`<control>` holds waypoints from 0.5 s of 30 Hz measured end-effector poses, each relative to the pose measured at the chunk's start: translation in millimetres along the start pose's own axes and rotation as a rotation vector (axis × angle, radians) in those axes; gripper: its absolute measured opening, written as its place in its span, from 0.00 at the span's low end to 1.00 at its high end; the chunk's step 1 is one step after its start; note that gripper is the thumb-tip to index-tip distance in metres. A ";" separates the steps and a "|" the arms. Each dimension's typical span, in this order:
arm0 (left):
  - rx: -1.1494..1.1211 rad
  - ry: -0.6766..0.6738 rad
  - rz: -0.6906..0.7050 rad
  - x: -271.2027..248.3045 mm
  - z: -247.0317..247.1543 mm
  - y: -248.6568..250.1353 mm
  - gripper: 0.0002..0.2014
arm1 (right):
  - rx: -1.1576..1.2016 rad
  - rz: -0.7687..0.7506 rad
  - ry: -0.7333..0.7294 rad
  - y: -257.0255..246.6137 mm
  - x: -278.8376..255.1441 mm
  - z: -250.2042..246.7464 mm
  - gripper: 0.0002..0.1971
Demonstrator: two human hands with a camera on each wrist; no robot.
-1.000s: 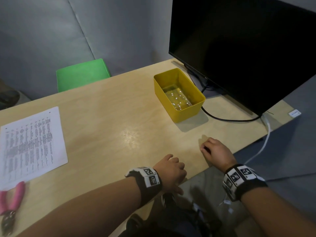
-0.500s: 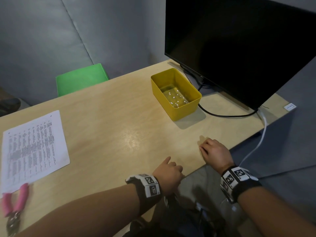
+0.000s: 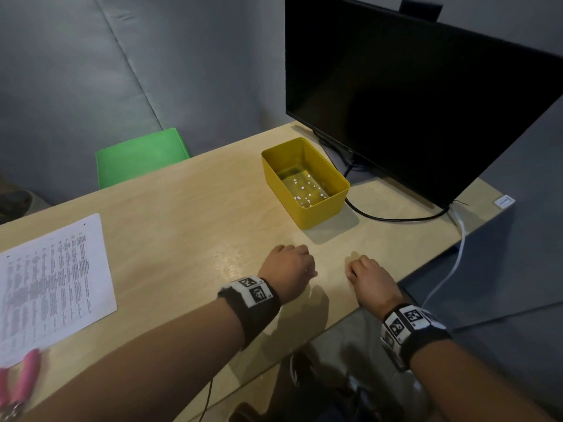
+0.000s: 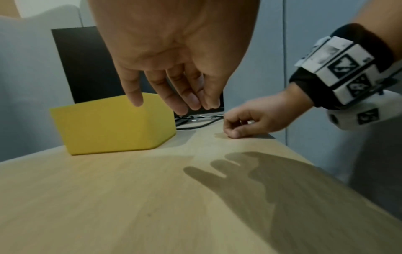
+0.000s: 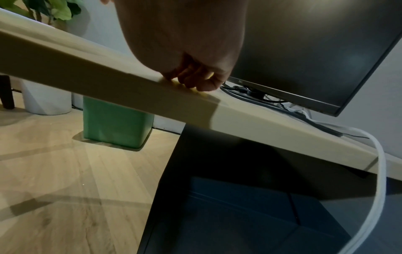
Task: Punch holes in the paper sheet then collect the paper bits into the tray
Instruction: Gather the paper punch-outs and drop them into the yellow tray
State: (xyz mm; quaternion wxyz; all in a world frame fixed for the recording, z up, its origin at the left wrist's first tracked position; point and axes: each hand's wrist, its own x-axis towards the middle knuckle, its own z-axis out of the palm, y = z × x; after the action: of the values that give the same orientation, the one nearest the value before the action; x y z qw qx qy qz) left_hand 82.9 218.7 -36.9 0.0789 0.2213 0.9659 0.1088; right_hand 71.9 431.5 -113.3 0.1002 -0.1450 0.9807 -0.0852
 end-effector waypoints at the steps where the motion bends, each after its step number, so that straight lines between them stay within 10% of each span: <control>1: -0.004 0.021 -0.014 3.1 -3.2 -2.4 0.12 | -0.021 -0.001 -0.041 0.4 1.3 1.6 0.14; 15: -0.044 0.251 -0.133 47.3 -39.8 -27.0 0.10 | 0.347 0.053 -0.057 16.1 30.6 -32.3 0.09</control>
State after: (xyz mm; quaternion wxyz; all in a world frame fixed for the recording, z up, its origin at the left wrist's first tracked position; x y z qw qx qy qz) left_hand 21.8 209.1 -10.0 -0.0305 0.1399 0.9781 0.1511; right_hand 31.8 441.9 -90.5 0.1538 -0.1018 0.9515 -0.2464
